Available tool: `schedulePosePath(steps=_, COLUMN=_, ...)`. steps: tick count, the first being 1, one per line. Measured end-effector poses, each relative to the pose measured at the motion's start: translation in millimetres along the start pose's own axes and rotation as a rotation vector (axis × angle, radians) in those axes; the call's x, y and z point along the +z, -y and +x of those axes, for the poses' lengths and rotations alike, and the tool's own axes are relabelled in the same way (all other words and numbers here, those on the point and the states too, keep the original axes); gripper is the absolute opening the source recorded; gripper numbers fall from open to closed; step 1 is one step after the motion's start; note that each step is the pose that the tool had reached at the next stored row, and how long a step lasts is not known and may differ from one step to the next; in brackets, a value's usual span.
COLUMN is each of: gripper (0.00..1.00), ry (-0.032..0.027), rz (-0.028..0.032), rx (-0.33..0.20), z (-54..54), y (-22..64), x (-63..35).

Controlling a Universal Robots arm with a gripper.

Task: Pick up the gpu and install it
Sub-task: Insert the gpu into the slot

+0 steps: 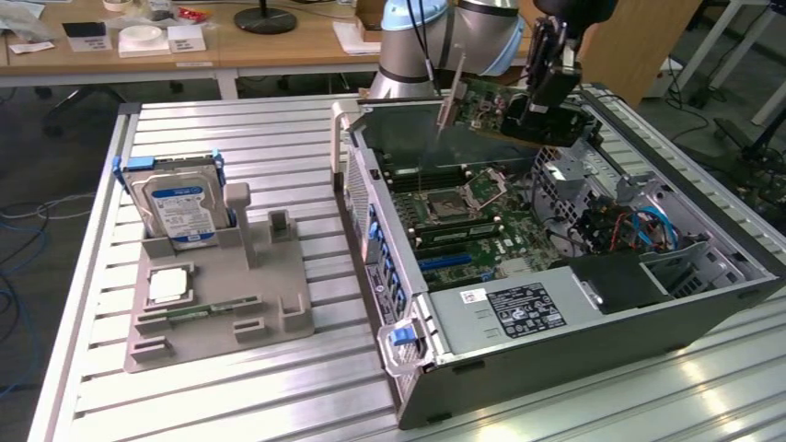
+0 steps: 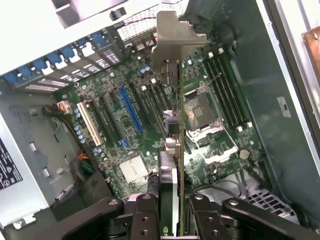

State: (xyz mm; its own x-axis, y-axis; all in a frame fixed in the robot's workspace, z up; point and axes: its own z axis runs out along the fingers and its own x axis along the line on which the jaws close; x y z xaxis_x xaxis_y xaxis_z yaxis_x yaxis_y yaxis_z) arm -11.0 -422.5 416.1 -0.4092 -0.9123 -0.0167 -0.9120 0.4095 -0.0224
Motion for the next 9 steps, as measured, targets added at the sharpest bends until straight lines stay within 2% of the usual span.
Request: schedulePosePath(steps=9, gripper=0.28, ry=0.0026, rz=-0.0019, rx=-0.116, z=0.0, y=0.0, x=0.2)
